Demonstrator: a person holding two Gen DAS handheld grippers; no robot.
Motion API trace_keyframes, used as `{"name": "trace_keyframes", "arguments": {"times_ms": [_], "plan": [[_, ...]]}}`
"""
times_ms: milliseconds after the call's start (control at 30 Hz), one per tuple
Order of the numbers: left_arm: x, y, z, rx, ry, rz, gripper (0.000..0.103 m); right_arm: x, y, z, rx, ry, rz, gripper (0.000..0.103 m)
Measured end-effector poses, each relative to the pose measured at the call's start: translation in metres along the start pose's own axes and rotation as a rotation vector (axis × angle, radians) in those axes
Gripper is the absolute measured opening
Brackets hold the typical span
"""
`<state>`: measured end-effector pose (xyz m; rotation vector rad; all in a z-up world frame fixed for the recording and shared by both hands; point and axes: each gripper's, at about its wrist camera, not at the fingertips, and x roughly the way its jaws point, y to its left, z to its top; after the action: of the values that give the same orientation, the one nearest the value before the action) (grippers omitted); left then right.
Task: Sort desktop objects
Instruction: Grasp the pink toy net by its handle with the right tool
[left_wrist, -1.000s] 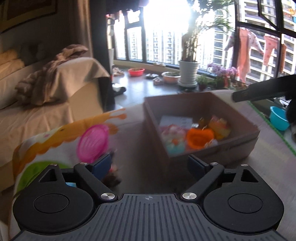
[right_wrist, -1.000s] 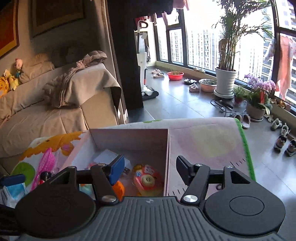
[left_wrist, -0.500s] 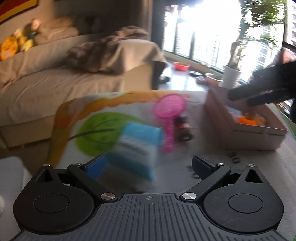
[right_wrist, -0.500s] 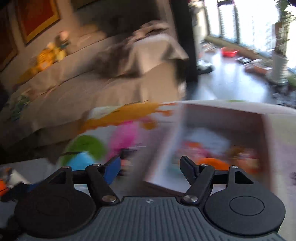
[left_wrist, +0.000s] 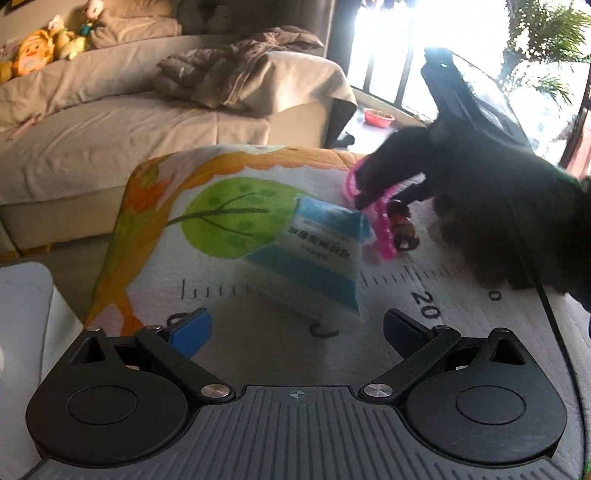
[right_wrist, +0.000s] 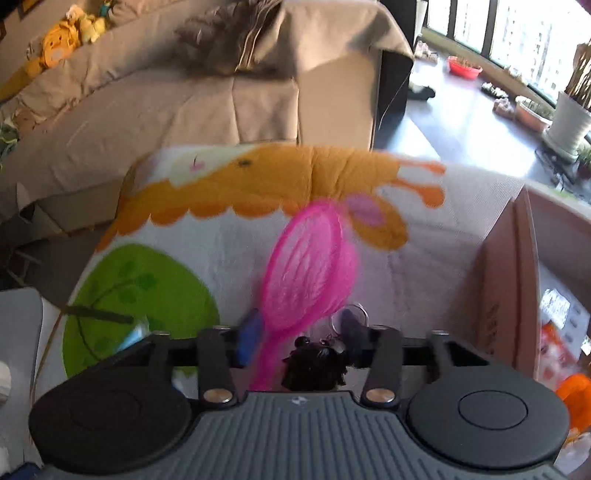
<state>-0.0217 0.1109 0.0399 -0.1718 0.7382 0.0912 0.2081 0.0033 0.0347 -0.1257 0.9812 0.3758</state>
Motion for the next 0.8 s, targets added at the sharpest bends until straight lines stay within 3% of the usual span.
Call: {"name": "trace_keyframes", "arguments": {"times_ms": [133, 367, 533, 600, 667, 800], "plan": [[0.002, 0.001, 0.001, -0.009, 0.003, 0.006, 0.102, -0.014, 0.001, -0.012, -0.046, 0.019, 0.045, 0.015], [0.003, -0.010, 0.000, 0.019, 0.018, -0.004, 0.102, -0.052, -0.008, -0.048, -0.060, 0.048, 0.153, 0.011], [0.008, -0.018, 0.003, 0.038, 0.031, 0.002, 0.102, -0.091, -0.043, -0.096, -0.010, 0.076, 0.229, 0.011], [0.010, -0.023, 0.004, 0.050, 0.034, -0.004, 0.102, -0.107, -0.065, -0.115, 0.020, 0.056, 0.210, 0.011], [0.010, -0.032, 0.005, 0.067, 0.030, -0.017, 0.102, -0.122, -0.085, -0.131, 0.028, 0.008, 0.138, 0.016], [0.004, -0.056, 0.001, 0.165, 0.022, -0.064, 0.102, -0.149, -0.128, -0.161, 0.119, -0.044, 0.038, 0.018]]}}
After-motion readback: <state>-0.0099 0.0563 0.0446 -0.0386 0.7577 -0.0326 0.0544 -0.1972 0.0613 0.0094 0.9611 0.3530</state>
